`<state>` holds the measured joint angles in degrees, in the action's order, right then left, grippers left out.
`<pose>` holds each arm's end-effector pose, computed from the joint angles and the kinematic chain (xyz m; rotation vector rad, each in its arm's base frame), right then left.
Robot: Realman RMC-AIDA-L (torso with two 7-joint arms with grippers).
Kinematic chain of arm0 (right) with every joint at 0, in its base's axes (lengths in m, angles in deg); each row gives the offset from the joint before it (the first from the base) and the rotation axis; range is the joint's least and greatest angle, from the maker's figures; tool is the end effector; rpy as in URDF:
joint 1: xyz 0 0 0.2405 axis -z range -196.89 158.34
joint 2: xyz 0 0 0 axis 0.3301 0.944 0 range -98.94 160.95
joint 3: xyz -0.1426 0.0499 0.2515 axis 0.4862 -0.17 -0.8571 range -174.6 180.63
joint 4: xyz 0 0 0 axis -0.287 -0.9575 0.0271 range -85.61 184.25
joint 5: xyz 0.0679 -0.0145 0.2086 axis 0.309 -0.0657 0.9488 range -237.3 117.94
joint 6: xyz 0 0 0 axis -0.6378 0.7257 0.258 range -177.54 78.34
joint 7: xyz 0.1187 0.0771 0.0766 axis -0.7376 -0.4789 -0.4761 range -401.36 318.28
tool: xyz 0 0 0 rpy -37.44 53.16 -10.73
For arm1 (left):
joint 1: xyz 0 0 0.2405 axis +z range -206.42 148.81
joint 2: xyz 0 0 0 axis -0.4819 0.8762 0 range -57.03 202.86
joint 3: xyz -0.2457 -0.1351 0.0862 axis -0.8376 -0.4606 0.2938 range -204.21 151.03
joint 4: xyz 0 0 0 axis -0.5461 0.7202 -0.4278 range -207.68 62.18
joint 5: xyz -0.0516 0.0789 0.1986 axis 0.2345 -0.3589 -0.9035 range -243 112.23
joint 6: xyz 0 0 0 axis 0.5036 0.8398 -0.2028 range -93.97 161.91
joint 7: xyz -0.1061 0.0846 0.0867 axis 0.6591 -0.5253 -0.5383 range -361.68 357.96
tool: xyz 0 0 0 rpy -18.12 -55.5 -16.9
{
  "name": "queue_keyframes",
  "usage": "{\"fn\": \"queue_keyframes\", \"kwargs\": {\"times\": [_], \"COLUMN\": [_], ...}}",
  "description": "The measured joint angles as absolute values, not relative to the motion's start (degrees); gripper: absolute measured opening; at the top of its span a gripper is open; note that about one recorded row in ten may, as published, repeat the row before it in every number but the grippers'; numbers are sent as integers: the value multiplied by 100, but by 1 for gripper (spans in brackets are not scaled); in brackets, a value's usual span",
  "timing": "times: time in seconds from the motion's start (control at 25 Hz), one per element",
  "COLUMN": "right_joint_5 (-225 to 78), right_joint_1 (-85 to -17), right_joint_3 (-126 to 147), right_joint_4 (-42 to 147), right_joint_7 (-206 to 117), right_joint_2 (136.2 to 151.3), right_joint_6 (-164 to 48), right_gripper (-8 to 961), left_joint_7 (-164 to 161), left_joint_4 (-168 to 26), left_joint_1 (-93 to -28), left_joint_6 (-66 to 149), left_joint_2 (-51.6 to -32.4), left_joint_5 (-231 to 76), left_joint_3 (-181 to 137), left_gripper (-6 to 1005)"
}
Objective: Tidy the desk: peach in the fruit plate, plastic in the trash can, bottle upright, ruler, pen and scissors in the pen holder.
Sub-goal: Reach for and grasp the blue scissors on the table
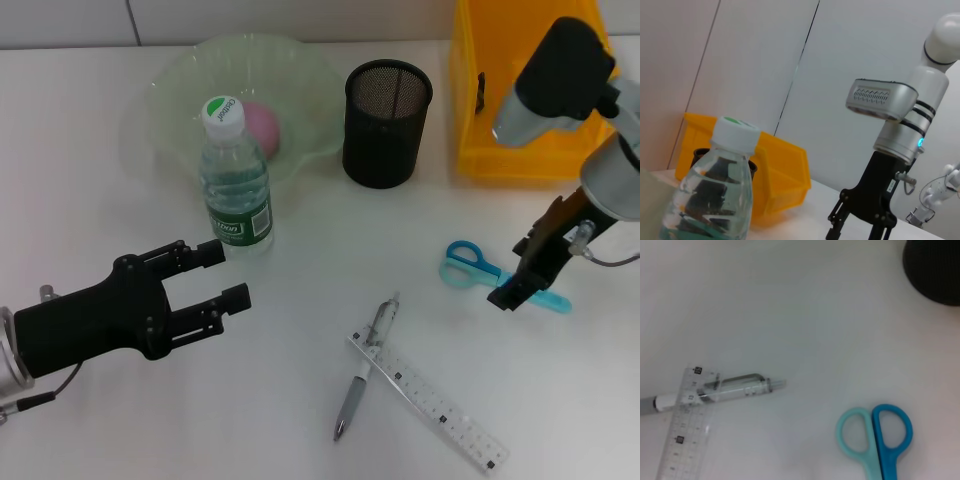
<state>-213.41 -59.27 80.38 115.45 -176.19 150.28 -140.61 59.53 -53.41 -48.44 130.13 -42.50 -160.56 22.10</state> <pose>0.2305 0.3922 -0.0443 -2.7090 0.7603 -0.7363 -0.3332 0.2732 -0.0458 -2.6099 -0.6802 -1.0432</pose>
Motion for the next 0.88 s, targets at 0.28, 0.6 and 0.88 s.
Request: {"fn": "queue_keyframes", "kwargs": {"times": [0.28,0.6,0.88], "right_joint_5": [-21351,-21378,-21438], "right_joint_1": [-5991,-5998,-5987], "right_joint_3": [8325,8625,8699], "right_joint_4": [11300,11251,11237], "right_joint_7": [-17633,-17645,-17648], "right_joint_2": [15027,15027,15028], "right_joint_6": [-13698,-13492,-13434], "right_gripper": [729,669,347], "left_joint_7": [5956,5962,5967], "left_joint_4": [-5342,-5341,-5341], "left_joint_1": [-4850,-4880,-4894], "left_joint_6": [12984,12967,12967], "left_joint_2": [-4268,-4267,-4266], "left_joint_5": [-16058,-16057,-16057], "left_joint_3": [2181,2160,2157], "left_gripper": [705,704,703]}}
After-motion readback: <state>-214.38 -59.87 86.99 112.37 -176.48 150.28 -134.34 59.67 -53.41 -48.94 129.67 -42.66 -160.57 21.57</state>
